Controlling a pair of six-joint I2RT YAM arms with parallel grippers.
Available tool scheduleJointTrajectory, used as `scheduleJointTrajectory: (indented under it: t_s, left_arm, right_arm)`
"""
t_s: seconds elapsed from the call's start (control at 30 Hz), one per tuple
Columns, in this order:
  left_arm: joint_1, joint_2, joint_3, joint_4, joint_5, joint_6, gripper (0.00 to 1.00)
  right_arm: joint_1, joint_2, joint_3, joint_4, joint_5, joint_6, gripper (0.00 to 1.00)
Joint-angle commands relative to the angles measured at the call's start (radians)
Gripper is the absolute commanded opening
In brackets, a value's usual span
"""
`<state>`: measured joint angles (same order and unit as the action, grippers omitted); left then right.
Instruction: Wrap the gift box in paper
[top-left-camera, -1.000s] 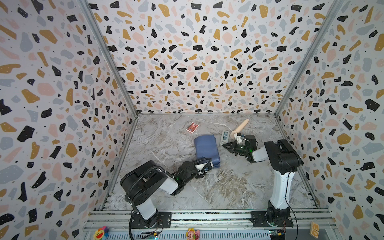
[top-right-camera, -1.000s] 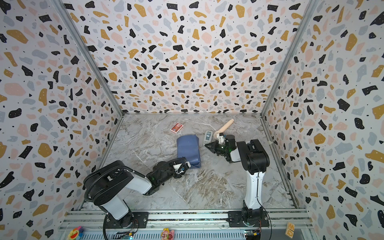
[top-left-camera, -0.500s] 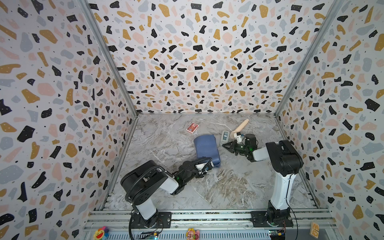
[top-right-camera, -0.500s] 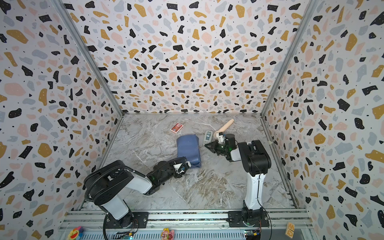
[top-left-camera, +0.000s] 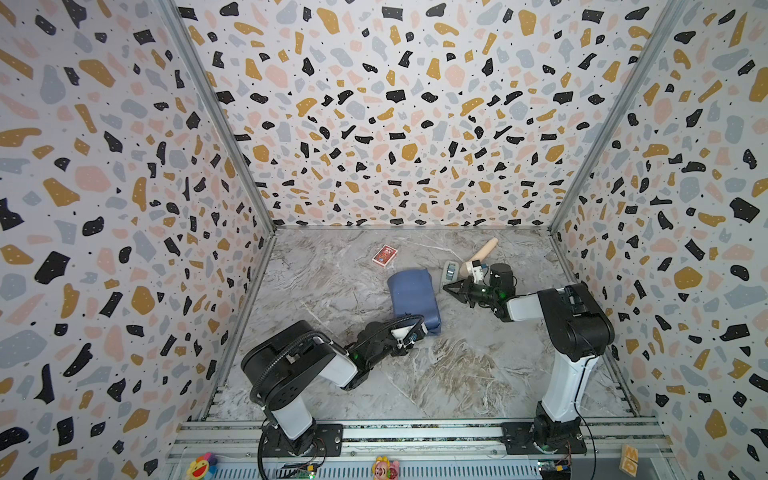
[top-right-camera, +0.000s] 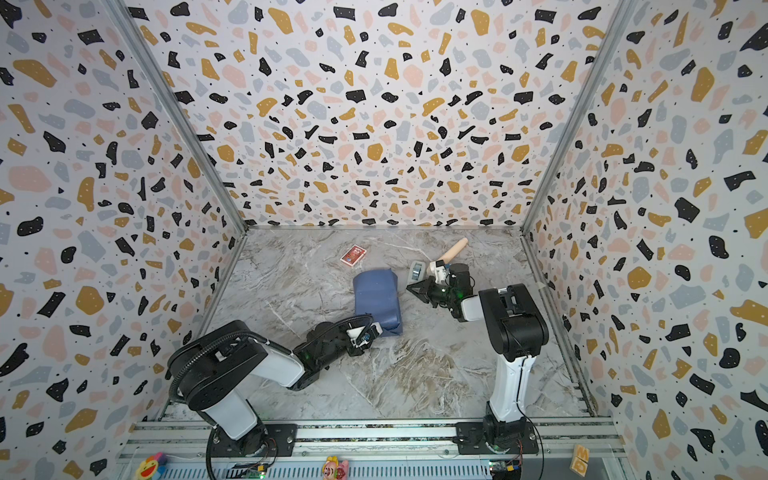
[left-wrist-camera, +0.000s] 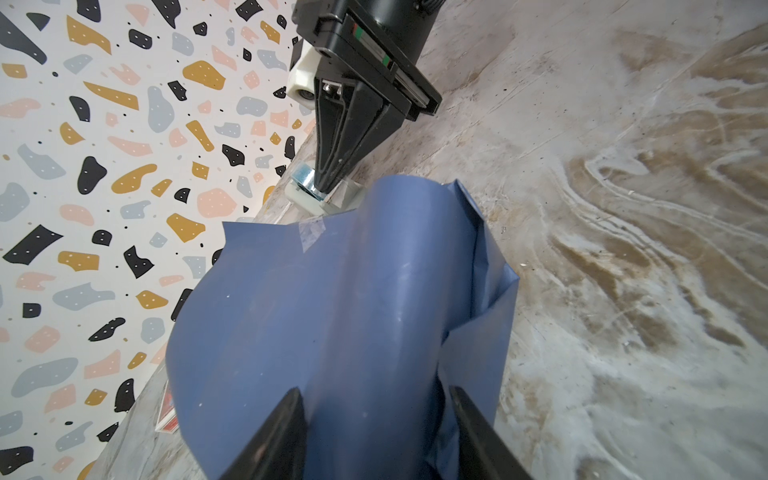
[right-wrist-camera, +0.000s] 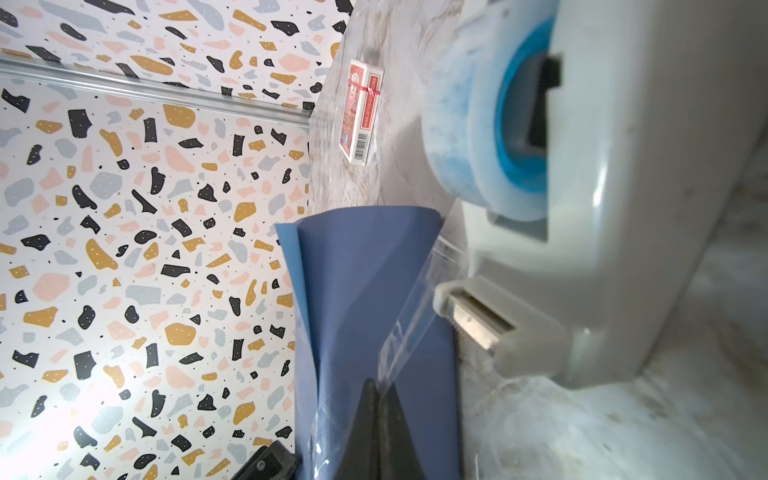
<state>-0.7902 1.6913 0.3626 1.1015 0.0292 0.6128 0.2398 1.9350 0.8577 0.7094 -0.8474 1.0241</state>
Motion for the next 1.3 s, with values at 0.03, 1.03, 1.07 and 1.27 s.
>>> scheduleJointTrajectory:
  t_s: [0.03,1.03,1.07,1.27]
  left_arm:
    - [0.002,0.05,-0.011,-0.185,0.034,-0.041,0.53]
    - [0.001,0.048,-0.01,-0.189,0.035,-0.041,0.53]
    - [0.002,0.047,-0.011,-0.189,0.036,-0.041,0.53]
    - [0.002,0.048,-0.011,-0.189,0.038,-0.041,0.52]
  right_arm:
    - [0.016,-0.041,0.006,-0.014,-0.053,0.004,0.0]
    - [-0.038,0.097,-0.065,-0.133,0.143,-0.145,0.0]
    - [-0.042,0.083,-0.07,-0.122,0.134,-0.149,0.0]
    - [-0.046,-0.118,-0.154,-0.091,0.046,-0.217,0.0]
